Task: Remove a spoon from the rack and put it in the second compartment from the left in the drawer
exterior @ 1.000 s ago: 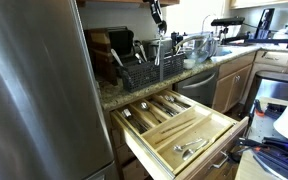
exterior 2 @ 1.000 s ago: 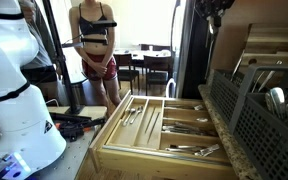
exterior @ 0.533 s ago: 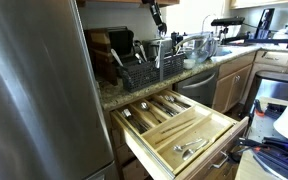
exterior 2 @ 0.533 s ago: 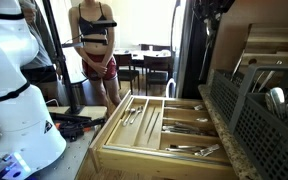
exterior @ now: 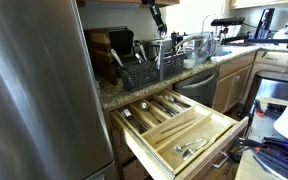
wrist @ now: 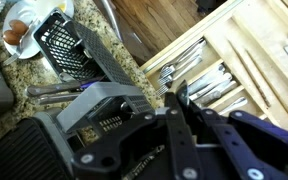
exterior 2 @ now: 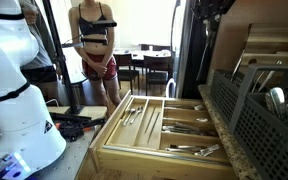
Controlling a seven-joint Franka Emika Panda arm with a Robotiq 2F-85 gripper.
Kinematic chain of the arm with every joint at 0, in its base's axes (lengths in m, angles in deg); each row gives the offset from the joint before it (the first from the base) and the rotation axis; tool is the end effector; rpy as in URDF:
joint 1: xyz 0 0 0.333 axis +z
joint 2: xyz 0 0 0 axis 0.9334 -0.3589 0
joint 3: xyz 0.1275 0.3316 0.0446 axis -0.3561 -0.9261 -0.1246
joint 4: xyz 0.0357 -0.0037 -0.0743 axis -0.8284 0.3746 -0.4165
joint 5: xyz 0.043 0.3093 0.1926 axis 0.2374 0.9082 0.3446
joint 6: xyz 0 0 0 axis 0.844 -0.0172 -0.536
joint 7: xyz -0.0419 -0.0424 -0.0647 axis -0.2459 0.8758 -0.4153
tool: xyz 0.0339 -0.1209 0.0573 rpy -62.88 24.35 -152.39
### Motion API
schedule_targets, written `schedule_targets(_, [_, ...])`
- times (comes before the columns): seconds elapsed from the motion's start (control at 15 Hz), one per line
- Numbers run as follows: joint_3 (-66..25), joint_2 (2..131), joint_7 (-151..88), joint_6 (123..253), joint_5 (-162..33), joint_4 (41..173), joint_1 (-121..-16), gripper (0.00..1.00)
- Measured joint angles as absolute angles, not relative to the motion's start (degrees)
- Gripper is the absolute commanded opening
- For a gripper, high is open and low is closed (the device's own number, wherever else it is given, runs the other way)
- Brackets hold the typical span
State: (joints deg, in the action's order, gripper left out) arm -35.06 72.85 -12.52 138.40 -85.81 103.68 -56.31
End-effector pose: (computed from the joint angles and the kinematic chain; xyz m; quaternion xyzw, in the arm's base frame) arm 0.5443 0.1551 0.5522 0.9189 0.3187 -0.1066 0.2066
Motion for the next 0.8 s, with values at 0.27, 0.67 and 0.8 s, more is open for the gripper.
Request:
schedule_targets(0.27, [-35.06,72.44,-11.75,138.40,-85.02,103.68,-56.32,0.06])
schedule_targets(0.67, [-35.06,71.39,-11.35,138.41,-84.09,103.68,-56.32,0.06])
schedule_targets(0.8, [-35.06,71.23,-11.05,138.41,-83.80,103.68,-56.33,0.06])
